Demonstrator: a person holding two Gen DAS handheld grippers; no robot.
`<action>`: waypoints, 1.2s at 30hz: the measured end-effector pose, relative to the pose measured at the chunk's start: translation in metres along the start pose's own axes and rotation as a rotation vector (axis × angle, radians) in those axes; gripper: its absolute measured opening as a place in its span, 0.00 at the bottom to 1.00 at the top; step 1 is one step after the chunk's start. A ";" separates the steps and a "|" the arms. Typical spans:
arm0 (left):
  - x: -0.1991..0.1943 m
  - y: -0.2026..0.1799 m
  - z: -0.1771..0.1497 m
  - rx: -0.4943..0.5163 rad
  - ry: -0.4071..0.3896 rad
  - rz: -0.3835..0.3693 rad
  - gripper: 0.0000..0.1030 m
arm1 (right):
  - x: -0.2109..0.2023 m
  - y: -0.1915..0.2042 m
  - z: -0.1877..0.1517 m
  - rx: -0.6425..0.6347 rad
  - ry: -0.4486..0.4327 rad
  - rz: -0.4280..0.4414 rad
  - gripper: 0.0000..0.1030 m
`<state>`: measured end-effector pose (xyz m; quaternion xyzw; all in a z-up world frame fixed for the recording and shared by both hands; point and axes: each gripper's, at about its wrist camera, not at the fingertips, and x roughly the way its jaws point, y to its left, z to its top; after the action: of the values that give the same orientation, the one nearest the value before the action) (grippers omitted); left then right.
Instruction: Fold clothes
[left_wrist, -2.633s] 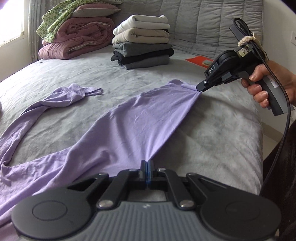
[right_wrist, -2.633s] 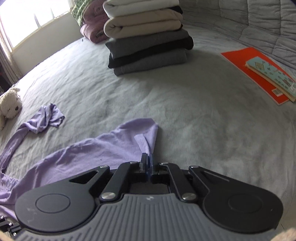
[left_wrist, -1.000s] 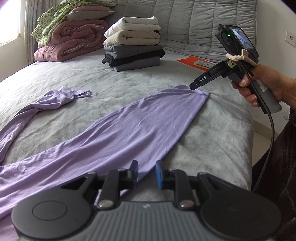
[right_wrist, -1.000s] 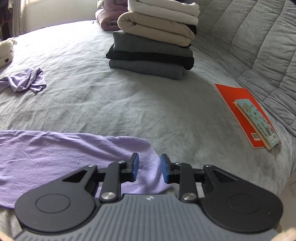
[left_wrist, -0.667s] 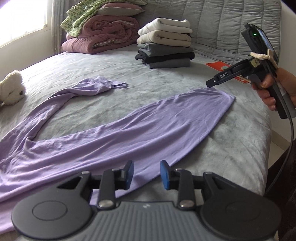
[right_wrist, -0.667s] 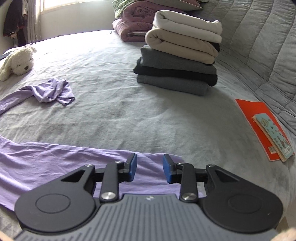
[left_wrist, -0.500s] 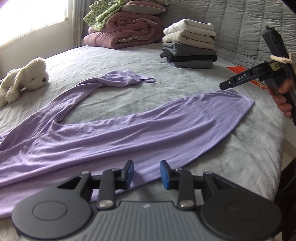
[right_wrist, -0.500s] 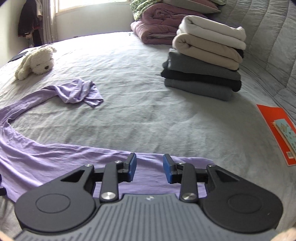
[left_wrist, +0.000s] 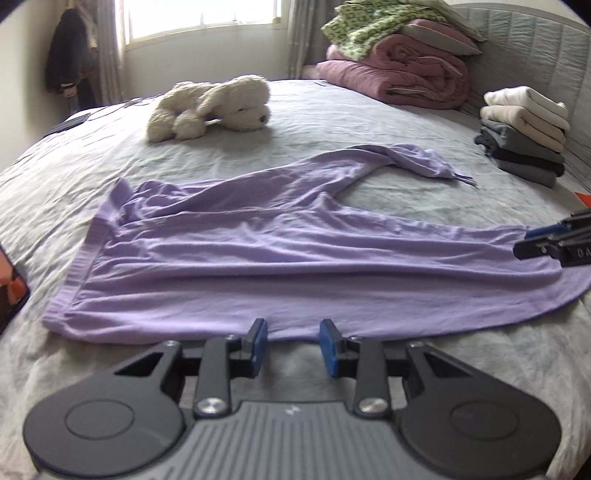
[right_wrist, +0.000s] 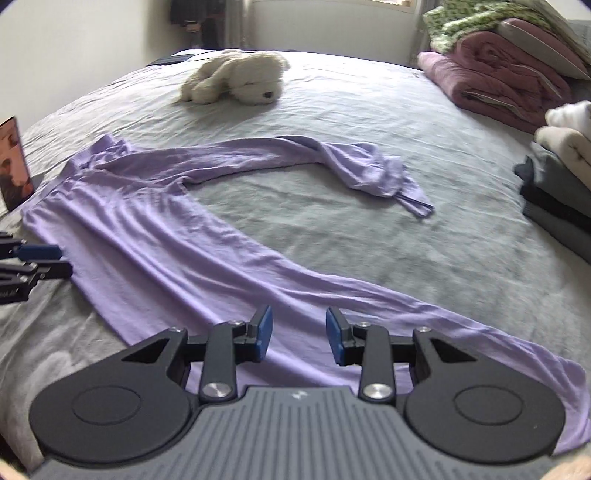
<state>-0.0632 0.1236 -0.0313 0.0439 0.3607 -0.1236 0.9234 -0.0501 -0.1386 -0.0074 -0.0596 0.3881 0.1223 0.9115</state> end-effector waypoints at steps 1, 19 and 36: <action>-0.001 0.009 -0.001 -0.023 0.002 0.024 0.31 | 0.001 0.010 0.002 -0.024 0.000 0.024 0.35; -0.014 0.136 -0.020 -0.658 -0.102 0.111 0.28 | 0.034 0.118 0.004 -0.268 0.044 0.269 0.36; -0.014 0.134 -0.017 -0.665 -0.106 0.341 0.00 | 0.024 0.145 0.005 -0.409 -0.040 0.288 0.01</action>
<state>-0.0489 0.2585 -0.0354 -0.2055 0.3205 0.1536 0.9119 -0.0699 0.0064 -0.0230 -0.1845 0.3415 0.3282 0.8612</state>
